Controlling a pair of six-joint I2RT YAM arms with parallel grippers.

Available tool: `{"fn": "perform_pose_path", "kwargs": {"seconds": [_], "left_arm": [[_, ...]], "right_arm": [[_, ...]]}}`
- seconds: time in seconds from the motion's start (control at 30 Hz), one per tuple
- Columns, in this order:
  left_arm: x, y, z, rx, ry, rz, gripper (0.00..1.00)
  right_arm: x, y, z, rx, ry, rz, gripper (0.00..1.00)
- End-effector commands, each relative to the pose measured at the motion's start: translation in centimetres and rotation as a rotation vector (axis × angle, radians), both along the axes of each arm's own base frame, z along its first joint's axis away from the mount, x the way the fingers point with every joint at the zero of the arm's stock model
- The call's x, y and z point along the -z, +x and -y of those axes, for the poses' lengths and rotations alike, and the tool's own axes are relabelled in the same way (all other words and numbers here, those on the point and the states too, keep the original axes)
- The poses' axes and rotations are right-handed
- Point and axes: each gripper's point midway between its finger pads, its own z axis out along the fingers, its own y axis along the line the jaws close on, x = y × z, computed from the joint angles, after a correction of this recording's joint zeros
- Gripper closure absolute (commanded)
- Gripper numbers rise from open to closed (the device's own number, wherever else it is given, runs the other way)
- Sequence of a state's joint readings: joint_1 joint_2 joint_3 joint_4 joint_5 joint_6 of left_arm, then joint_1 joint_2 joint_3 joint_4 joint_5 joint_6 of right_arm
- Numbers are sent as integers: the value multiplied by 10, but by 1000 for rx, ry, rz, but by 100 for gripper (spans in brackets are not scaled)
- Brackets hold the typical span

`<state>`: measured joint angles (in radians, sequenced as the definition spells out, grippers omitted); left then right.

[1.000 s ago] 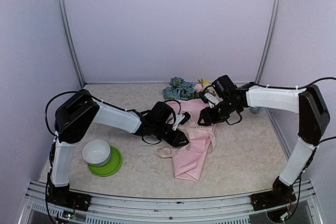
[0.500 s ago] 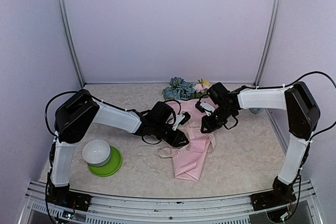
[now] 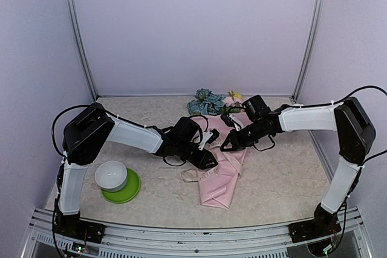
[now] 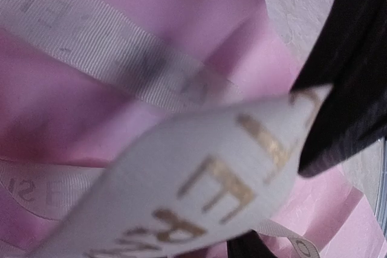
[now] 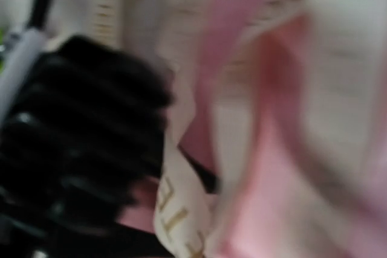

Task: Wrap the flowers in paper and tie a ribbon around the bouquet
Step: Cross the ribbon over the folded bouquet.

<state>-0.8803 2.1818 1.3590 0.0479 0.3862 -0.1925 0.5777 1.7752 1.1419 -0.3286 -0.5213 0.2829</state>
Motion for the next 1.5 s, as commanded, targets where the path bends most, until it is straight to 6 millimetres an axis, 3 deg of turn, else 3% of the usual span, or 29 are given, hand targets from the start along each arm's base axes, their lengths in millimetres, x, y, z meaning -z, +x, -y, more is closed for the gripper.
{"fn": "perform_pose_path", "kwargs": {"seconds": [0.0,0.1,0.2,0.33,0.4,0.63,0.9,0.97,1.07,1.13,1.2,1.3,1.37,1.47], "left_arm": [[14,-13,-7,7,32,-57,66],[5,-12,-7,8,17,-37,66],[-18,-12,-6,15,-42,-4,64],[-55,-26,-3,90,-157,31,56],[-61,-31,-3,130,-175,8,51],[-62,-42,-18,153,-119,-22,43],[-22,-56,-14,195,53,-58,38],[-7,-53,-15,180,116,-55,42],[-11,-56,-13,196,93,-57,61],[-24,-63,-8,227,56,-47,74],[-35,-65,-7,234,41,-31,99],[-65,-80,-10,288,-39,-15,100],[-96,-104,-15,390,-137,17,100],[-170,-143,-29,530,-337,177,100]], "right_arm": [[-2,-2,-25,2,157,-71,100],[29,6,-18,70,91,-117,100],[52,10,-4,150,51,-165,100],[70,4,2,168,55,-211,100],[76,3,3,167,47,-223,100],[76,1,3,165,53,-224,100],[74,1,4,165,48,-218,100],[72,1,5,165,46,-215,100],[72,1,6,165,39,-212,100],[73,2,7,168,35,-211,100],[74,2,6,167,33,-210,100],[73,2,5,164,41,-211,100],[73,3,4,162,44,-210,100],[73,2,4,159,43,-211,100]]}}
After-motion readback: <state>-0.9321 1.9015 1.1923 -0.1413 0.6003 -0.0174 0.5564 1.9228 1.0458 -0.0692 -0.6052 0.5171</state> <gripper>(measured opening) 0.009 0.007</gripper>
